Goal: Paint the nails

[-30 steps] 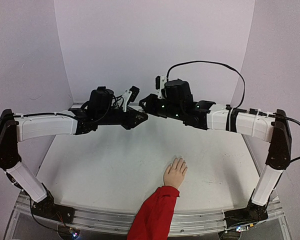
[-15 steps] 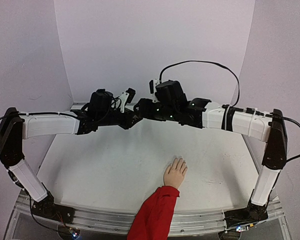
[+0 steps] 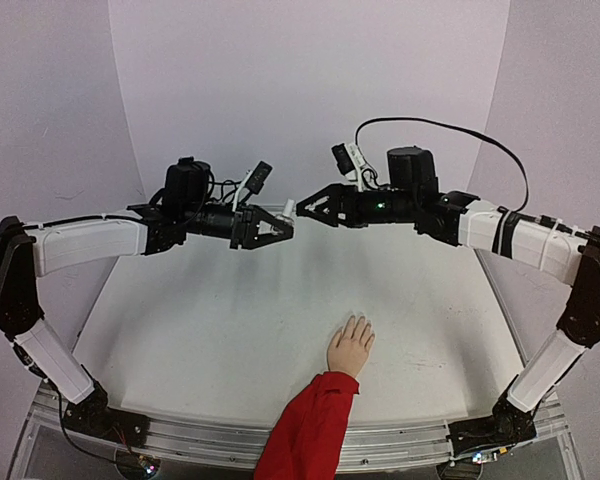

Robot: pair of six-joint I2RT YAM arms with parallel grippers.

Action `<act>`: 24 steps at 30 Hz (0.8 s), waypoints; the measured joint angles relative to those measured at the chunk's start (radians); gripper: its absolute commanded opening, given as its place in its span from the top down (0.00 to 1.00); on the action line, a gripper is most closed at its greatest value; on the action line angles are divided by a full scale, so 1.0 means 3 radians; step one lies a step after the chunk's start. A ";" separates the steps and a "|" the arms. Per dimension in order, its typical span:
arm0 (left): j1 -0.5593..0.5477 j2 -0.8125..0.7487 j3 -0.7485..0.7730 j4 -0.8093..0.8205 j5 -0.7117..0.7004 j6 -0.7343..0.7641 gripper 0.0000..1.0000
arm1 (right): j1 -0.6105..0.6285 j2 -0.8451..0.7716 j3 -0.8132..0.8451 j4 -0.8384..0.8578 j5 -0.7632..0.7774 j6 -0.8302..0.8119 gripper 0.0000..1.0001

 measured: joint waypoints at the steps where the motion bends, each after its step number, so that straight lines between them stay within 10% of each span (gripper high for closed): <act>1: 0.0000 0.0018 0.0064 0.0008 0.0173 -0.0045 1.00 | 0.0005 0.0000 -0.0022 0.0085 -0.0170 0.0008 0.22; 10: -0.0042 0.0089 0.0217 0.0058 0.1176 -0.0224 1.00 | 0.0041 0.0072 -0.0083 0.1022 -0.1142 0.0398 0.51; 24: -0.0074 0.0177 0.0224 0.0027 0.1286 -0.0337 1.00 | 0.0186 0.0352 -0.0025 0.1432 -0.1447 0.0633 1.00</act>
